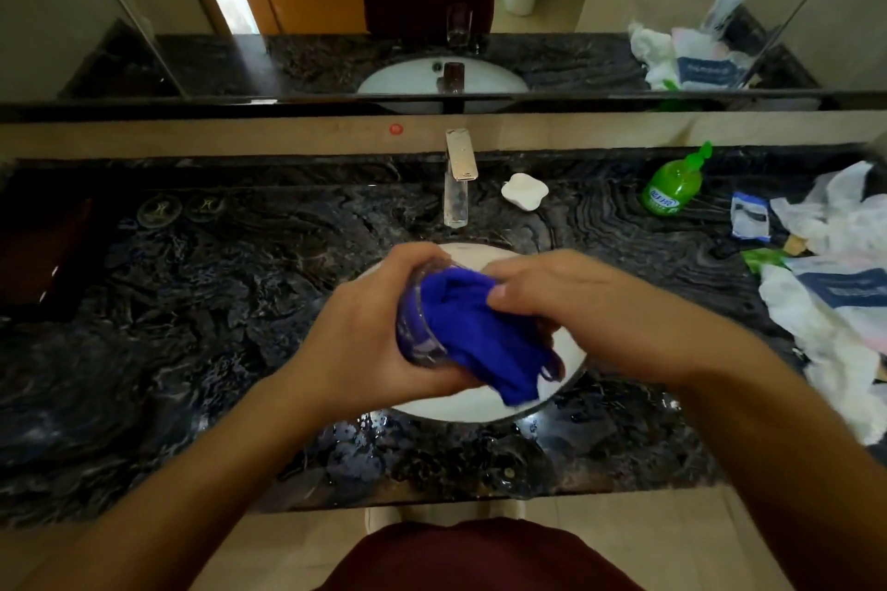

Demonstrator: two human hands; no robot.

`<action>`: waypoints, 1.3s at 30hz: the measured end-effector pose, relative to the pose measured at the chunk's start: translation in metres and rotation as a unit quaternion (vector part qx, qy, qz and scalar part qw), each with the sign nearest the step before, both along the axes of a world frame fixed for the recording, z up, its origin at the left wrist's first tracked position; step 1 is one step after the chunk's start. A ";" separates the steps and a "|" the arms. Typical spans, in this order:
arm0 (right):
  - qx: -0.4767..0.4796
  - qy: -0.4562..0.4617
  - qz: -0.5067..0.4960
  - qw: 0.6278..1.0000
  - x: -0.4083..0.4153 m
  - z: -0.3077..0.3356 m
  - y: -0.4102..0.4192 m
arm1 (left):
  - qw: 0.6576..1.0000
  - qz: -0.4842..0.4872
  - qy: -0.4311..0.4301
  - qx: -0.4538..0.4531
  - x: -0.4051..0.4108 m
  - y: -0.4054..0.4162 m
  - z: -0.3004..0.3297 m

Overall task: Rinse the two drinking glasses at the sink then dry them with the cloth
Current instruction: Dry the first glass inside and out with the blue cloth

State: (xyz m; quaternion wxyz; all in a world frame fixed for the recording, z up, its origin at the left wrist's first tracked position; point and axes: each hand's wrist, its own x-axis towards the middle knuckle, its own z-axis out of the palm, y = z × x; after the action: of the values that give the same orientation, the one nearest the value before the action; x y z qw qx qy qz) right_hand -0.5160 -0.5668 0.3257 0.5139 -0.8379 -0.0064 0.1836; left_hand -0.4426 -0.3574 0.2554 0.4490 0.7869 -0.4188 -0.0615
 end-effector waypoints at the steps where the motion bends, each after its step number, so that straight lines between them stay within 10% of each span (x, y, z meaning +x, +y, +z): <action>1: -0.034 -0.040 0.032 0.998 -0.002 0.004 -0.005 | 0.999 -0.002 0.047 -0.009 0.001 0.002 0.000; 8: -0.188 -0.234 0.213 0.930 0.003 0.006 -0.006 | 0.906 -0.165 0.384 -0.065 0.007 0.010 -0.001; 14: -0.200 -0.408 0.107 0.884 0.000 -0.006 0.015 | 0.869 -0.190 0.454 -0.056 0.009 0.009 -0.025; 20: -0.149 -0.213 0.225 0.939 0.002 0.006 -0.003 | 0.780 -0.299 0.541 -0.096 -0.003 0.013 -0.013; 25: -0.139 -0.267 0.149 0.942 0.003 0.005 0.006 | 0.715 -0.336 0.592 -0.157 -0.005 0.002 -0.012; 28: -0.122 -0.299 0.164 0.932 0.001 0.006 0.010 | 0.711 -0.363 0.581 -0.159 -0.001 0.000 -0.007; 39: -0.345 -0.182 0.190 0.901 -0.014 0.001 0.038 | 0.871 -0.187 0.451 -0.059 -0.007 0.006 -0.006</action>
State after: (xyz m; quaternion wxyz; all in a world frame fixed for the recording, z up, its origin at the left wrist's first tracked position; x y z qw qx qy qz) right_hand -0.5303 -0.5292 0.3269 0.1374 -0.9645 -0.1954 0.1123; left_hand -0.4499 -0.3511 0.2497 0.6147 0.5525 -0.3132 -0.4677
